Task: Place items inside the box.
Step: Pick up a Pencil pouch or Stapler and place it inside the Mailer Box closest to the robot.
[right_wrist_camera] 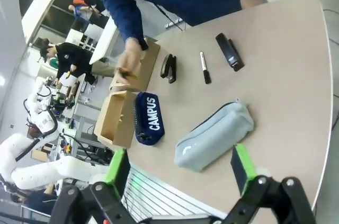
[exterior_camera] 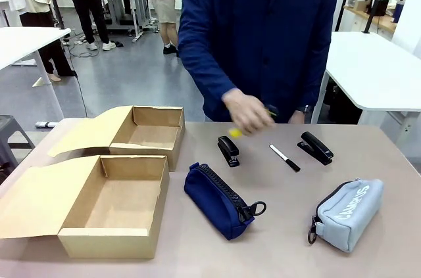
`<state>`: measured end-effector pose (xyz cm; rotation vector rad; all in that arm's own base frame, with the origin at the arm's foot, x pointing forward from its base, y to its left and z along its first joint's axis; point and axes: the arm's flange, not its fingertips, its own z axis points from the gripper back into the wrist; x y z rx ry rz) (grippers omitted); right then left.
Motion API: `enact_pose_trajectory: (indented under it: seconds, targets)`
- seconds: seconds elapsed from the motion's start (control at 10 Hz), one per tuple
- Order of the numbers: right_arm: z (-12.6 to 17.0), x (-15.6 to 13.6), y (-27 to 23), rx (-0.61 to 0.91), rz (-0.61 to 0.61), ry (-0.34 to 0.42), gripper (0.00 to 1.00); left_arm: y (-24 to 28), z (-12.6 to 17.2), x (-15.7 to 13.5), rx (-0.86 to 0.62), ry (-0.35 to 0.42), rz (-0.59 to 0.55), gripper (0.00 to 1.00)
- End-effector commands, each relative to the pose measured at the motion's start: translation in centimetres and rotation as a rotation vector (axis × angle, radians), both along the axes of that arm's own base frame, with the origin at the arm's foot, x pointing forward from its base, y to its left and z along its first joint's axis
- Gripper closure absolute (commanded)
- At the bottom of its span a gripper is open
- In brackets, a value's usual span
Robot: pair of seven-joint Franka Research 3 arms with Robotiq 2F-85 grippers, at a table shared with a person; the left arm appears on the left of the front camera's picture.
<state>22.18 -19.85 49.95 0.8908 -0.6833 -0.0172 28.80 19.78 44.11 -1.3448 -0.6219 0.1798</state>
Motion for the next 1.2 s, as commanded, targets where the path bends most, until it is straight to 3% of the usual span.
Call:
enact_pose_trajectory:
  seconds: [0.0,0.2,0.4,0.6,0.8,0.9,1.1]
  targets:
    - [-1.3,0.8,5.2,0.004,-0.020,0.027,0.00,0.0,0.1,0.0,-0.005,-0.030,-0.004,0.00]
    - [0.0,3.9,13.2,-0.048,-0.176,0.215,0.00,0.0,0.1,0.0,-0.005,-0.030,-0.004,0.00]
    - [0.1,6.7,24.3,-0.248,-0.302,0.267,0.00,0.0,0.1,0.0,-0.005,-0.030,-0.004,0.00]
    - [-0.7,7.6,34.4,-0.393,0.007,0.350,0.00,0.0,0.1,0.0,-0.005,-0.030,-0.004,0.00]
    - [-2.6,7.9,43.6,-0.518,0.229,0.447,0.00,0.0,0.1,0.0,-0.005,-0.030,-0.004,0.00]
    - [-4.0,7.5,47.0,-0.595,0.309,0.485,0.00,0.0,0.1,0.0,-0.005,-0.030,-0.004,0.00]
    - [-6.0,7.0,51.5,-0.711,0.374,0.472,0.00,0.0,0.1,0.0,-0.005,-0.030,-0.004,0.00]
